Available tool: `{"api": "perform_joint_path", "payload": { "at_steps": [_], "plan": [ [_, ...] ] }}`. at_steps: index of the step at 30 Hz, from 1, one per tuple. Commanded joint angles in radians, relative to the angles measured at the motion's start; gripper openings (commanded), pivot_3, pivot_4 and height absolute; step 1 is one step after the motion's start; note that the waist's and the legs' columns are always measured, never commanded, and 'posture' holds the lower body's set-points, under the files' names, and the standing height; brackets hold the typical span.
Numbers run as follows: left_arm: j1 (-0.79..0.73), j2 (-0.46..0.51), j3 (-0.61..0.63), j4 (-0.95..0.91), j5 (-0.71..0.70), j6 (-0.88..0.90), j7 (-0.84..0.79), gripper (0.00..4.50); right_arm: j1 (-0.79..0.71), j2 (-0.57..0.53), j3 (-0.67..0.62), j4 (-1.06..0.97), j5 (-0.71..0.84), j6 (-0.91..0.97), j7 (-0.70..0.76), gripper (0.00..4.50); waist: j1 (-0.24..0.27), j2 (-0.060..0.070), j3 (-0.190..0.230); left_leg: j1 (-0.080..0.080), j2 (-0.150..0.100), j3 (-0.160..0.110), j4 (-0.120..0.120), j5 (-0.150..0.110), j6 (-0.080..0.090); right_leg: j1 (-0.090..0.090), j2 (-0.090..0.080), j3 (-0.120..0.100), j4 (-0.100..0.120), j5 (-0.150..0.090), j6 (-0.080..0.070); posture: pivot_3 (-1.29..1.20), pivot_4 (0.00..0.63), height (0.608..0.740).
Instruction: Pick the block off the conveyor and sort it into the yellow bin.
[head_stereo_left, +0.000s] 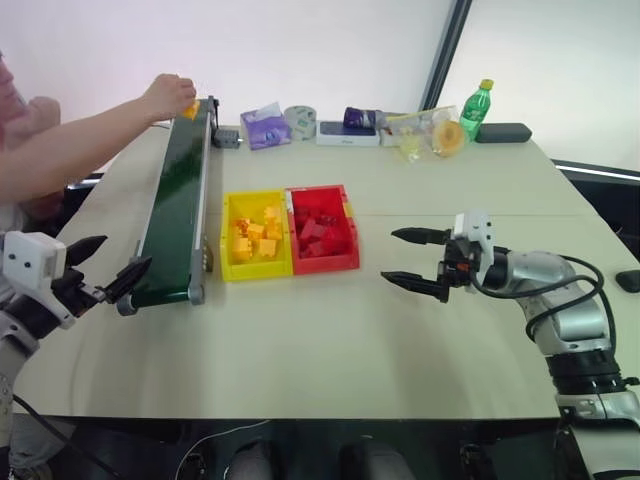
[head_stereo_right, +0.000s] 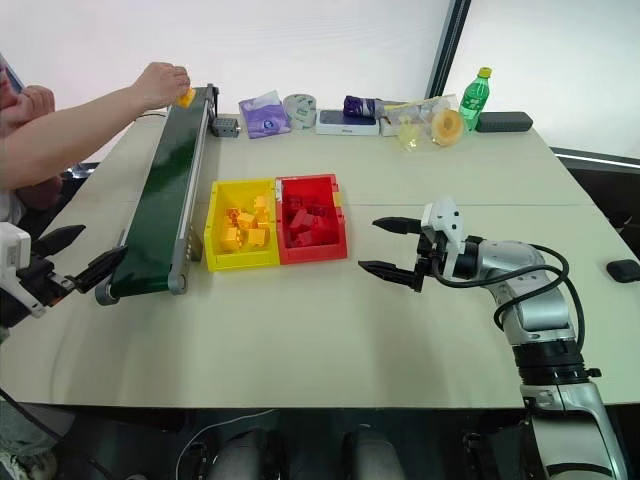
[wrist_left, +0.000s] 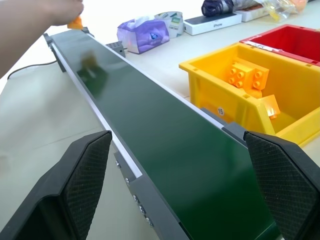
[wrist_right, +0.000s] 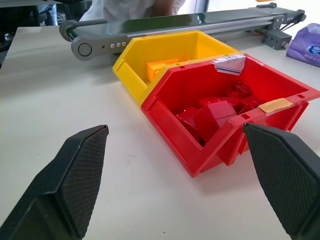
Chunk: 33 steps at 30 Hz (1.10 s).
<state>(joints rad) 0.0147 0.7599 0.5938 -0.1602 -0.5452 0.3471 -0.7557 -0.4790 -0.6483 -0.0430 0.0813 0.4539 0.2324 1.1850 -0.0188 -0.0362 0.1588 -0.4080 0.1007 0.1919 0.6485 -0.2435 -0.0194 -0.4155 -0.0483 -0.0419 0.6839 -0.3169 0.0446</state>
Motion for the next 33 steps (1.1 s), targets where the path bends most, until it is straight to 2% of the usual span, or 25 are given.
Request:
{"api": "perform_joint_path", "payload": {
  "at_steps": [1, 26, 33],
  "plan": [
    [-0.018, 0.005, 0.013, -0.023, -0.010, -0.015, 0.006, 4.46, -0.020, 0.000, -0.016, -0.024, 0.010, -0.014, 0.001, 4.50, 0.000, 0.000, 0.000, 0.000, 0.000, 0.000, 0.000, 0.000, 0.000, 0.000, 0.000, 0.000, 0.000, 0.000, 0.000, 0.00, 0.150, 0.740],
    [0.002, 0.000, -0.014, -0.057, -0.010, -0.001, 0.014, 4.46, -0.023, 0.000, -0.016, -0.020, 0.008, -0.012, -0.002, 4.50, 0.000, 0.000, 0.000, 0.000, 0.000, 0.000, 0.000, 0.000, 0.000, 0.000, 0.000, 0.000, 0.000, 0.000, 0.000, 0.00, 0.150, 0.740],
    [-0.006, -0.040, -0.012, -0.091, -0.014, 0.000, 0.072, 4.46, -0.031, 0.004, -0.013, -0.015, 0.008, -0.013, -0.001, 4.50, 0.000, 0.000, 0.000, 0.000, 0.000, 0.000, 0.000, 0.000, 0.000, 0.000, 0.000, 0.000, 0.000, 0.000, 0.000, 0.00, 0.150, 0.740]
  ]
}}
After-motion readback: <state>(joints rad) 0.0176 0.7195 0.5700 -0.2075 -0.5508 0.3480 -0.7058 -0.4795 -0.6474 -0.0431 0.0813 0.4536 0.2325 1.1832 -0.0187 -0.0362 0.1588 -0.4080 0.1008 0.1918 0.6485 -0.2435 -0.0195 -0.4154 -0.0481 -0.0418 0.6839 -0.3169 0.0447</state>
